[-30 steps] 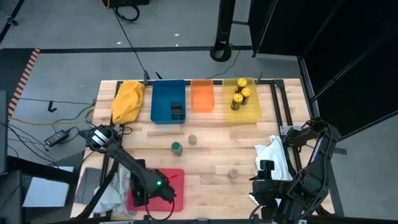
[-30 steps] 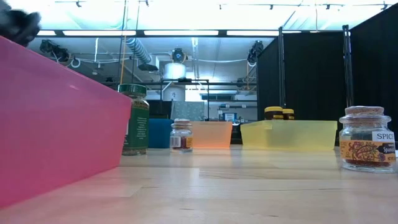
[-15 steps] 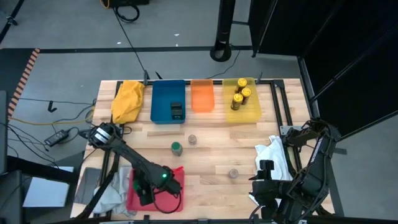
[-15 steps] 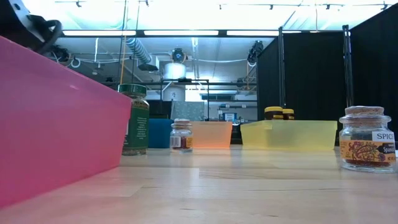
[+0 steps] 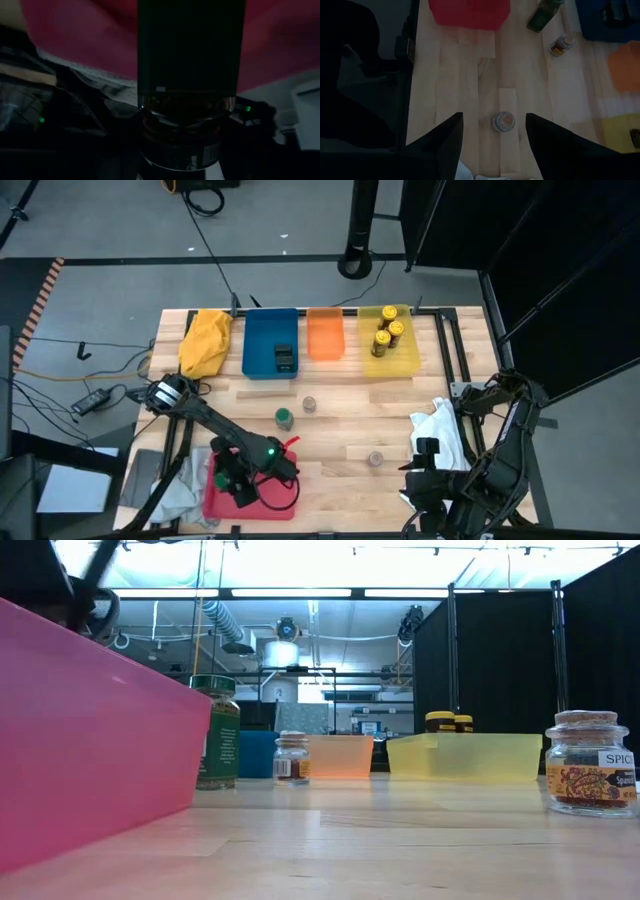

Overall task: Sort spices by type
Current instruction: Adjust the green seasoning bottle in the red bin

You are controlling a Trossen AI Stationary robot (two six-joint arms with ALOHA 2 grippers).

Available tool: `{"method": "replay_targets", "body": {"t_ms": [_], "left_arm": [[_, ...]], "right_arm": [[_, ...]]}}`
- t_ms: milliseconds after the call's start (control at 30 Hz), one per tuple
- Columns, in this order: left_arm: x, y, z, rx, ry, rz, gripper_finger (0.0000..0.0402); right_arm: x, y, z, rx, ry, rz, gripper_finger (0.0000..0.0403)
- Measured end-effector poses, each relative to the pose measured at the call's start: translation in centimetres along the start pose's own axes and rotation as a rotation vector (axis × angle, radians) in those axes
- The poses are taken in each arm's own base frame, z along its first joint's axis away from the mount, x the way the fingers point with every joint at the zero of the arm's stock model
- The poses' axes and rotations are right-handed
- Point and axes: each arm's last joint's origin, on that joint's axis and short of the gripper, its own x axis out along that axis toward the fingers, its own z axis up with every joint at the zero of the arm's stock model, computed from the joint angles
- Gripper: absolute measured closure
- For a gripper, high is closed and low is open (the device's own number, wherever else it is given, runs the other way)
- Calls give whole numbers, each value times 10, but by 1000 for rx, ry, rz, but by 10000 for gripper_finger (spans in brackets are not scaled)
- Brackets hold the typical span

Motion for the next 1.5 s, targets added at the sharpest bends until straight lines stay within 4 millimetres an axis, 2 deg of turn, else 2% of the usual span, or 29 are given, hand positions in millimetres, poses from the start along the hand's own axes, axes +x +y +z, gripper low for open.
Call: {"method": "replay_targets", "body": {"t_ms": [100, 267, 433, 567, 733, 967, 1500], "left_arm": [[-5, 4, 5, -79, 6, -21, 197], [-8, 9, 11, -79, 36, -56, 197], [12, 15, 11, 17, 214, -135, 197], [28, 23, 13, 6, 275, -117, 197], [40, 31, 17, 6, 302, -91, 197], [47, 38, 19, -36, 325, -74, 197], [50, 41, 20, 135, 309, -70, 173]], "right_arm": [[0, 0, 0, -7, -4, -3, 179], [0, 0, 0, -20, -5, -1, 179], [0, 0, 0, -19, -5, -1, 179], [0, 0, 0, -24, -5, -1, 179], [0, 0, 0, -49, -13, -8, 179], [0, 0, 1, -44, -18, -10, 179], [0, 1, 1, -44, -21, -6, 179]]}}
